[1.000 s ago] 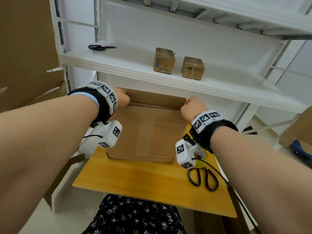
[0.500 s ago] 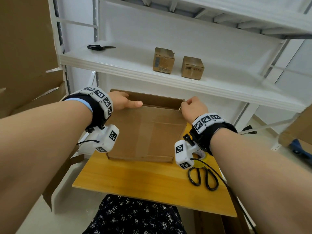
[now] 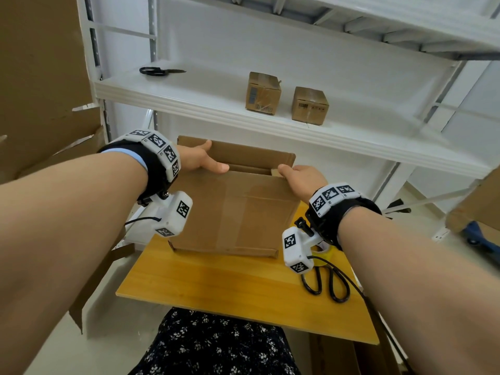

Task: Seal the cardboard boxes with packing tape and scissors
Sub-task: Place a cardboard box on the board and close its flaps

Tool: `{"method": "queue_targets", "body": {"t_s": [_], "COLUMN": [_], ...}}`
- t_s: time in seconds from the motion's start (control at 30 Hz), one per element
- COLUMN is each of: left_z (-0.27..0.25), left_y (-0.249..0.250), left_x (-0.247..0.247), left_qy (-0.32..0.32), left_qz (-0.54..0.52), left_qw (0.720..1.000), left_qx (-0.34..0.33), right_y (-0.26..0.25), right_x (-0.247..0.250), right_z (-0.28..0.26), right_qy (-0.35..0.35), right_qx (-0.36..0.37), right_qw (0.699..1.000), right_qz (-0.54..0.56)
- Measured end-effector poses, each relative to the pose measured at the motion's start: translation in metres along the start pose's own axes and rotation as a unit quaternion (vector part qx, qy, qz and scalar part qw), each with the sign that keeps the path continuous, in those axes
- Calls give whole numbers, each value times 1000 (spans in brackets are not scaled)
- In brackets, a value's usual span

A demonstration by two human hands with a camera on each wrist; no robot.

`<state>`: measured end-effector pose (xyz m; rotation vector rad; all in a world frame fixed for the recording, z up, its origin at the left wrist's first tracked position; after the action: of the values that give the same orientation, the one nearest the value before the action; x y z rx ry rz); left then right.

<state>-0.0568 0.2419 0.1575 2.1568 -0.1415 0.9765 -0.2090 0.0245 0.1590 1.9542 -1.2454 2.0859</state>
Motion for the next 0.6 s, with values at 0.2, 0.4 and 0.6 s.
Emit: {"method": "queue_targets", "body": {"t_s": [0.2, 0.4, 0.6], "left_z": [-6, -13, -5], "left_y": [-2, -3, -13], "left_x": [4, 9, 6], "left_qy": [12, 156, 240], "left_qz": [42, 49, 61], "left_qw": [999, 985, 969], "left_qx": [-6, -47, 7], "right_y": [1, -12, -24], "right_x": [2, 1, -9], "right_z": [0, 4, 9], "right_qy": [-15, -21, 0], "right_qx": [-26, 0, 37], "right_qw": [998, 990, 983], "right_qz": [-51, -142, -181]}}
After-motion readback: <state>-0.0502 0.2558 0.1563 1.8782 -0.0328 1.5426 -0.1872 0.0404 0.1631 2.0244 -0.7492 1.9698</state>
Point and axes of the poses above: each hand's wrist, its own z-axis towards the middle knuckle, its own x-axis out of the back of the hand, y = z × x, the point moved 6 cm from there along z, towards the middle knuckle, and after that the axes turned 14 degrees about -y, right-handed, at the moved point
